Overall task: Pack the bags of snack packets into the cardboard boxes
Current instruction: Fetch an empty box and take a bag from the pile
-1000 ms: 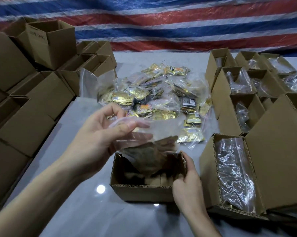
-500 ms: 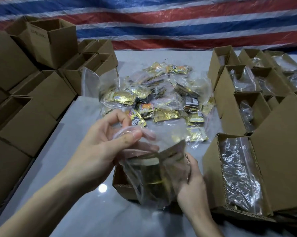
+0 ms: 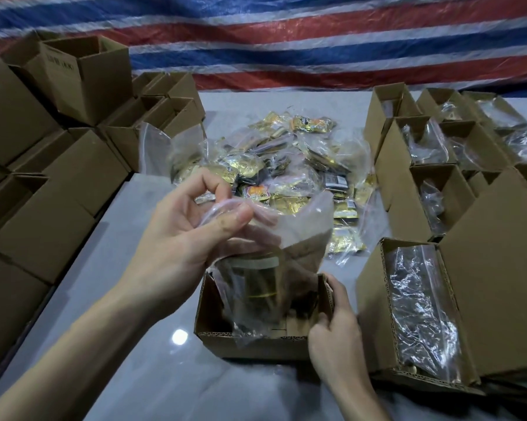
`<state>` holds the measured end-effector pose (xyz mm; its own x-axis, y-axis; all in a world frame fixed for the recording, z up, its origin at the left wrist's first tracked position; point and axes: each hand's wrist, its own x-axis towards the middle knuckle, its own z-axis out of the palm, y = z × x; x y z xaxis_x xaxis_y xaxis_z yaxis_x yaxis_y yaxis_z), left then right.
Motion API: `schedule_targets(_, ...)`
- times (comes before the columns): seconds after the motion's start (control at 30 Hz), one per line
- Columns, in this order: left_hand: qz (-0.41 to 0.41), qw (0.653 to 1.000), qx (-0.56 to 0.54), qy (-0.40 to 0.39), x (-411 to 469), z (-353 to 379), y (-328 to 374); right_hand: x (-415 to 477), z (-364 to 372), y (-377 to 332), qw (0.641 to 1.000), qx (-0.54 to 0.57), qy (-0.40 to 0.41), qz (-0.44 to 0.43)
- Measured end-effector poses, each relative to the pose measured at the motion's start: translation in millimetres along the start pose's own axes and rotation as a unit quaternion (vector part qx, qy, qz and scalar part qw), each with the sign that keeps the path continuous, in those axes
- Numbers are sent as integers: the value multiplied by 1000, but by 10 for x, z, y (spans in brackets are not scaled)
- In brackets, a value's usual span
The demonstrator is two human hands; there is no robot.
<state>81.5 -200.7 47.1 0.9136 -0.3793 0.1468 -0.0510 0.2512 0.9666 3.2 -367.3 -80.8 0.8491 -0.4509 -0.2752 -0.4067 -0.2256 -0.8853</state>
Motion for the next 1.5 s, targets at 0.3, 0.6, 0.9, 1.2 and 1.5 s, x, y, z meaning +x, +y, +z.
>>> schedule_targets(0.3, -89, 953, 261, -124, -123, -107, -783, 44, 20, 112, 1000, -23, -11, -9)
schedule_targets(0.6, -240, 766, 574, -164, -184, -217, -1044, 51, -26, 91, 999, -25, -35, -22)
schedule_targets(0.9, -237, 666, 671, -224, -118, -28, -978, 276, -116, 72, 999, 24, -36, -3)
schedule_targets(1.2, -97, 814, 570, -65, 255, -71, -684, 115, -145, 124, 998, 56, 30, 0)
schedule_targets(1.5, -168, 711, 634, -253, 1429, 275, -1436, 62, -149, 114, 998, 19, -56, 22)
